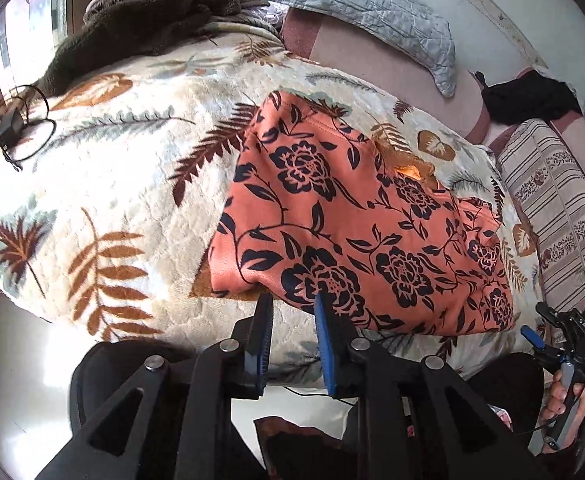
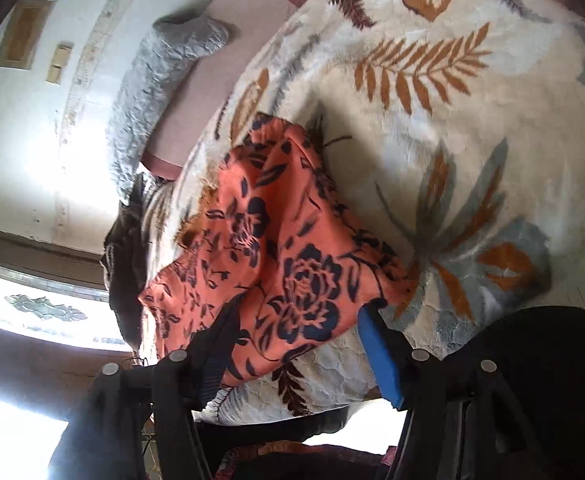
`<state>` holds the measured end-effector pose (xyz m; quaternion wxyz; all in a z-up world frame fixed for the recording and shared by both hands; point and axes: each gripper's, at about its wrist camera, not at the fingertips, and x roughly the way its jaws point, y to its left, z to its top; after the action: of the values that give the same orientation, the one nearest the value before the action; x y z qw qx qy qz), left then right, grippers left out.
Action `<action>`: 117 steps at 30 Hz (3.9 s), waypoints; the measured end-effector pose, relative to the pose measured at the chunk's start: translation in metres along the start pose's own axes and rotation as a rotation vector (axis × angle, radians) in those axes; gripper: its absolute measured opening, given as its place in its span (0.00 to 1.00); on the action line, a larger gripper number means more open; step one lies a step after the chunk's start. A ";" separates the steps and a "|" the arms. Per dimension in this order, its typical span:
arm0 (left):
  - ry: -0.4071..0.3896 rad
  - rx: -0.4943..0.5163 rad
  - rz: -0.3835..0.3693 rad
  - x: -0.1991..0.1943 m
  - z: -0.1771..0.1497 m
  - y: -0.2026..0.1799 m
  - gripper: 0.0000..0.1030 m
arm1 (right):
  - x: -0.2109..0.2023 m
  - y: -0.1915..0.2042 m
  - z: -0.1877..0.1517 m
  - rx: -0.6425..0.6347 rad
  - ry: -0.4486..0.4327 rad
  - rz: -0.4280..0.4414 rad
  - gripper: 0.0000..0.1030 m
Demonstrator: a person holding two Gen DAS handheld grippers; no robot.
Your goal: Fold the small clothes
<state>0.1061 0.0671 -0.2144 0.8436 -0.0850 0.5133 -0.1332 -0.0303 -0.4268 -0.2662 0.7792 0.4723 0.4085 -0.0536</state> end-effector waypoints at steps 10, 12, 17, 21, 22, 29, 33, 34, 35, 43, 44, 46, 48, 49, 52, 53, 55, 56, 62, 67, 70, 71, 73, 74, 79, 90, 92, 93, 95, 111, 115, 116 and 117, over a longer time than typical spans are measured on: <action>-0.222 0.192 0.115 -0.018 0.069 -0.062 0.70 | -0.010 0.066 0.041 -0.198 -0.201 0.059 0.63; -0.182 0.209 0.146 0.010 0.081 -0.073 0.73 | 0.020 0.076 0.045 -0.212 -0.152 0.062 0.62; 0.018 0.212 0.170 0.098 0.093 -0.083 0.73 | 0.101 0.086 0.045 -0.235 -0.026 0.030 0.56; 0.076 0.236 0.243 0.144 0.092 -0.084 0.73 | 0.146 0.084 0.049 -0.223 0.061 0.006 0.56; 0.084 0.237 0.263 0.152 0.095 -0.082 0.73 | 0.155 0.083 0.052 -0.216 0.081 0.003 0.56; 0.118 0.190 0.293 0.182 0.124 -0.068 0.73 | 0.193 0.088 0.075 -0.193 0.097 -0.038 0.56; 0.136 0.161 0.298 0.193 0.136 -0.061 0.77 | 0.208 0.099 0.086 -0.239 0.071 -0.078 0.57; 0.138 0.156 0.300 0.197 0.139 -0.060 0.77 | 0.210 0.101 0.088 -0.253 0.062 -0.084 0.57; 0.139 0.154 0.302 0.198 0.139 -0.060 0.78 | 0.211 0.103 0.091 -0.265 0.053 -0.087 0.57; -0.005 0.145 0.269 0.139 0.122 -0.062 0.78 | 0.150 0.113 0.090 -0.287 -0.112 0.090 0.57; -0.030 0.142 0.263 0.128 0.116 -0.061 0.78 | 0.143 0.112 0.086 -0.280 -0.112 0.115 0.57; -0.065 0.135 0.266 0.110 0.104 -0.056 0.78 | 0.132 0.109 0.077 -0.272 -0.094 0.147 0.57; -0.064 0.135 0.273 0.100 0.089 -0.050 0.78 | 0.127 0.110 0.069 -0.273 -0.071 0.159 0.57; -0.057 0.138 0.280 0.098 0.082 -0.047 0.78 | 0.127 0.109 0.065 -0.274 -0.058 0.161 0.57; -0.011 0.137 0.320 0.104 0.065 -0.032 0.78 | 0.126 0.102 0.050 -0.276 -0.016 0.148 0.57; 0.011 0.128 0.322 0.108 0.059 -0.027 0.78 | 0.127 0.098 0.045 -0.273 -0.002 0.142 0.57; 0.047 0.105 0.309 0.117 0.050 -0.021 0.78 | 0.131 0.089 0.035 -0.252 0.031 0.122 0.57; 0.053 0.102 0.308 0.121 0.048 -0.019 0.81 | 0.133 0.084 0.031 -0.241 0.050 0.111 0.57; 0.106 0.091 0.346 0.130 0.047 -0.017 0.94 | 0.145 0.066 0.017 -0.233 0.121 0.030 0.57; 0.049 0.148 0.365 0.106 0.046 -0.031 0.94 | 0.115 0.061 0.008 -0.215 0.063 0.109 0.58; -0.023 0.168 0.324 0.084 0.044 -0.046 0.94 | 0.093 0.066 0.003 -0.253 -0.007 0.159 0.58; -0.047 0.176 0.312 0.078 0.044 -0.052 0.94 | 0.089 0.066 0.001 -0.261 -0.022 0.166 0.58; -0.070 0.195 0.295 0.072 0.044 -0.063 0.94 | 0.088 0.064 0.000 -0.247 -0.014 0.162 0.58; -0.060 0.204 0.292 0.074 0.044 -0.069 0.94 | 0.091 0.060 0.000 -0.230 0.002 0.152 0.58; 0.008 0.242 0.356 0.107 0.034 -0.082 0.94 | 0.118 0.040 0.003 -0.157 0.109 0.063 0.57; -0.008 0.256 0.301 0.138 0.025 -0.064 1.00 | 0.109 0.056 0.002 -0.202 0.050 0.085 0.58; -0.015 0.257 0.278 0.140 0.026 -0.061 1.00 | 0.105 0.067 0.005 -0.224 0.012 0.122 0.58; -0.018 0.257 0.273 0.140 0.027 -0.060 1.00 | 0.104 0.073 0.006 -0.240 -0.011 0.130 0.58; -0.024 0.260 0.269 0.140 0.027 -0.060 1.00 | 0.105 0.085 0.012 -0.267 -0.048 0.125 0.58; -0.054 0.261 0.247 0.143 0.027 -0.059 1.00 | 0.172 0.088 0.028 -0.264 0.018 -0.029 0.63; -0.059 0.261 0.248 0.143 0.027 -0.060 1.00 | 0.171 0.087 0.026 -0.283 0.016 -0.020 0.63; -0.061 0.261 0.247 0.143 0.026 -0.060 1.00 | 0.172 0.089 0.025 -0.288 0.015 -0.020 0.63; -0.064 0.262 0.246 0.143 0.026 -0.060 1.00 | 0.172 0.089 0.024 -0.295 0.014 -0.020 0.63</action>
<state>0.1833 -0.0341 -0.3060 0.8732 0.0846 0.4710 -0.0920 0.1391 -0.3453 -0.3174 0.8368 0.3489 0.4220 0.0027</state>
